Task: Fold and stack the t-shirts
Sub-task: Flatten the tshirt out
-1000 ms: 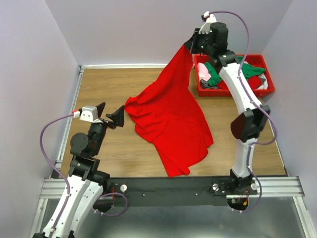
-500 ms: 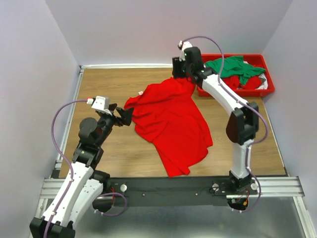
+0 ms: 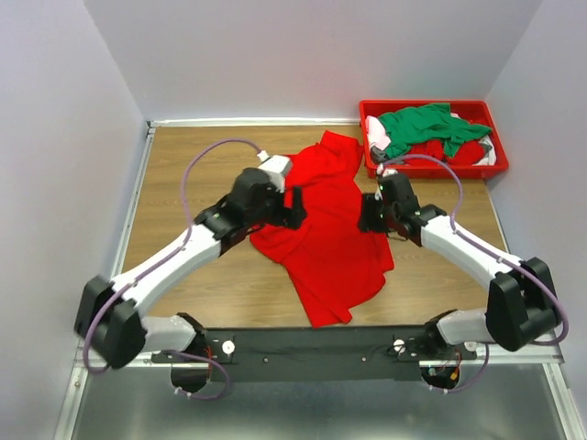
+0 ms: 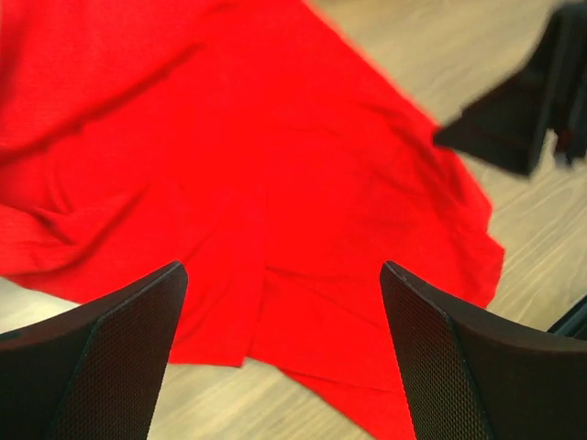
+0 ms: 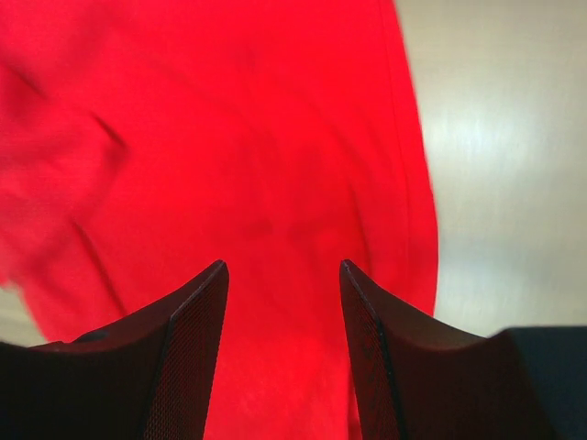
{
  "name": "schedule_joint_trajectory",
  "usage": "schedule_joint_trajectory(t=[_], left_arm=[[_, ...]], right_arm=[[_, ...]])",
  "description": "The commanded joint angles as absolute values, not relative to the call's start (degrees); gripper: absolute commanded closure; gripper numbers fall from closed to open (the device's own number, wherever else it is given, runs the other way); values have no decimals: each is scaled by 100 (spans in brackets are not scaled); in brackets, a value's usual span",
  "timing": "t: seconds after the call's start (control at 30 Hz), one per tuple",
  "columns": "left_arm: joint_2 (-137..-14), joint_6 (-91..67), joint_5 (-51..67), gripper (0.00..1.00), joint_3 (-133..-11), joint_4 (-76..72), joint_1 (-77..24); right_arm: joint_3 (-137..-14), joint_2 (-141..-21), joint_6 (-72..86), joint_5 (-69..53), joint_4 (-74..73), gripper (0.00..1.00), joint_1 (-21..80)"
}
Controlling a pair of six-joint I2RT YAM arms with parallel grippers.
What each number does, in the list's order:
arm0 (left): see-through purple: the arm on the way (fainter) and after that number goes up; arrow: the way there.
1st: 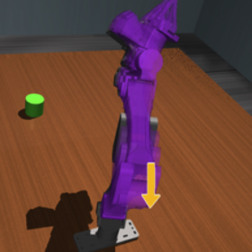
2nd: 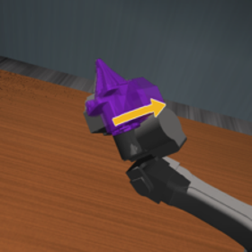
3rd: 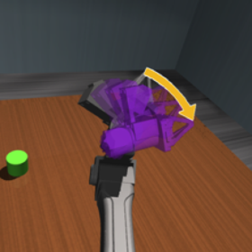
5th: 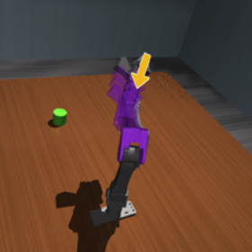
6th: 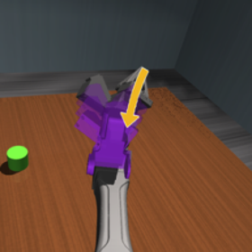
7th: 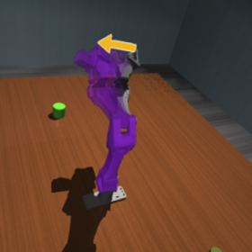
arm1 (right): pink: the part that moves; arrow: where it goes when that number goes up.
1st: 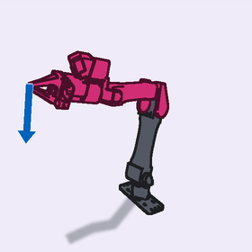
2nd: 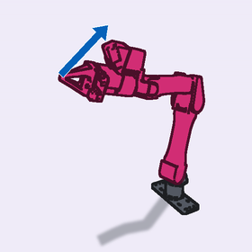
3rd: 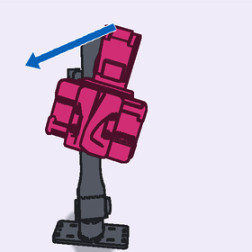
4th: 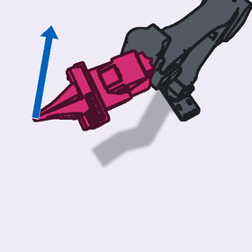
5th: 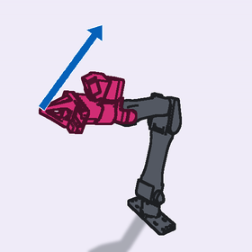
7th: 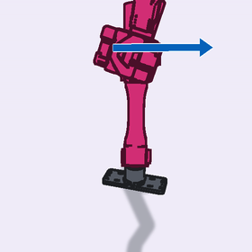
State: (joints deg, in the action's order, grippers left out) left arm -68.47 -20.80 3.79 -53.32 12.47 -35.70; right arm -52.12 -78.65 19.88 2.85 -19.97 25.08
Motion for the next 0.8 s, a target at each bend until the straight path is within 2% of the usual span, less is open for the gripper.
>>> schedule_joint_trajectory(t=[0.0, 0.2, 0.3, 0.37, 0.43, 0.73, 0.77], left_arm=[[-8020, -2250, -682, 7, -6168, 2309, -4050], [-9780, -2312, -1888, 9, -7724, 3460, -4851], [-10807, -2373, -2371, 19, -8366, 3893, -5062], [-11055, -2417, -2557, 23, -8708, 4051, -5141], [-11355, -2408, -2549, 32, -8876, 4087, -5159], [-11952, -2478, -2961, 41, -9263, 4060, -5124], [-11971, -2470, -2979, 45, -9281, 4061, -5089]], right_arm=[[-4511, -7296, 2469, 220, -2039, 41, 2522], [-4052, -6636, 2628, 229, -2048, 41, 2522], [-3929, -6469, 2698, 360, -2048, 41, 2522], [-3841, -6416, 2733, 430, -2039, 41, 2522], [-3745, -6337, 2716, 527, -2048, 41, 2514], [-3498, -6135, 2689, 589, -2022, 41, 2514], [-3498, -6135, 2681, 580, -2021, 41, 2522]])
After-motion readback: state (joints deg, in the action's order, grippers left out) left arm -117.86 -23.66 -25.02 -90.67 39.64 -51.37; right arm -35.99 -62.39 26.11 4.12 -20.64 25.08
